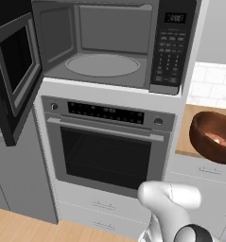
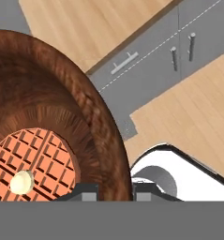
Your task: Open the microwave, place the bowl with waffle inside the microwave, then close the microwave door and turn it on.
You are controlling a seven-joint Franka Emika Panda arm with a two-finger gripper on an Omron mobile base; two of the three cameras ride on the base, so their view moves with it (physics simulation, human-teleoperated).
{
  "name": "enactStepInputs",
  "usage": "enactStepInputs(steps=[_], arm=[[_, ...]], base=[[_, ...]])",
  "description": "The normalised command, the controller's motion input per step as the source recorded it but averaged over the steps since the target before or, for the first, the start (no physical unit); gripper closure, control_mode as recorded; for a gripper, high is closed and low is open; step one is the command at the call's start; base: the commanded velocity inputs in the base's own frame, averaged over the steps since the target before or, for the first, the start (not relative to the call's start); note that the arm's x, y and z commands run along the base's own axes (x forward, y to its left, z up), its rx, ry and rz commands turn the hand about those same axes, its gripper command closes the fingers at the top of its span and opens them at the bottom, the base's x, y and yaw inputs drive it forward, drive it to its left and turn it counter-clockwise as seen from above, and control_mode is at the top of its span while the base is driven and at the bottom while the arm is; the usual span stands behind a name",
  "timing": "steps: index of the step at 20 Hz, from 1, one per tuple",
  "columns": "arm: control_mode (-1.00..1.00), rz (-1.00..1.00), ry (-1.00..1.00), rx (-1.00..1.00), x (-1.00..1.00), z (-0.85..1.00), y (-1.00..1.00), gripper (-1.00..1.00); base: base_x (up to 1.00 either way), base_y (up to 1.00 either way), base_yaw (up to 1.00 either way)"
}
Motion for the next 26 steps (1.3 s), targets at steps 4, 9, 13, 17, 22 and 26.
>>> enactStepInputs(steps=[4,9,13,17,22,26], arm=[[-1.0,0.08,-0.25,0.01,-0.19,0.41,1.0,1.0],[-1.0,0.03,-0.19,0.0,-0.36,0.53,1.0,1.0],[-1.0,0.0,-0.16,0.0,-0.29,0.65,1.0,1.0],[-1.0,0.0,-0.33,0.0,-0.01,0.55,1.0,1.0],[-1.0,-0.05,-0.34,0.0,0.09,0.35,1.0,1.0],[-1.0,-0.06,-0.03,-0.05,0.34,0.43,0.78,1.0]], base=[[0.0,0.0,0.0],[0.0,0.0,0.0],[0.0,0.0,0.0],[0.0,0.0,0.0],[0.0,0.0,0.0],[0.0,0.0,0.0]])
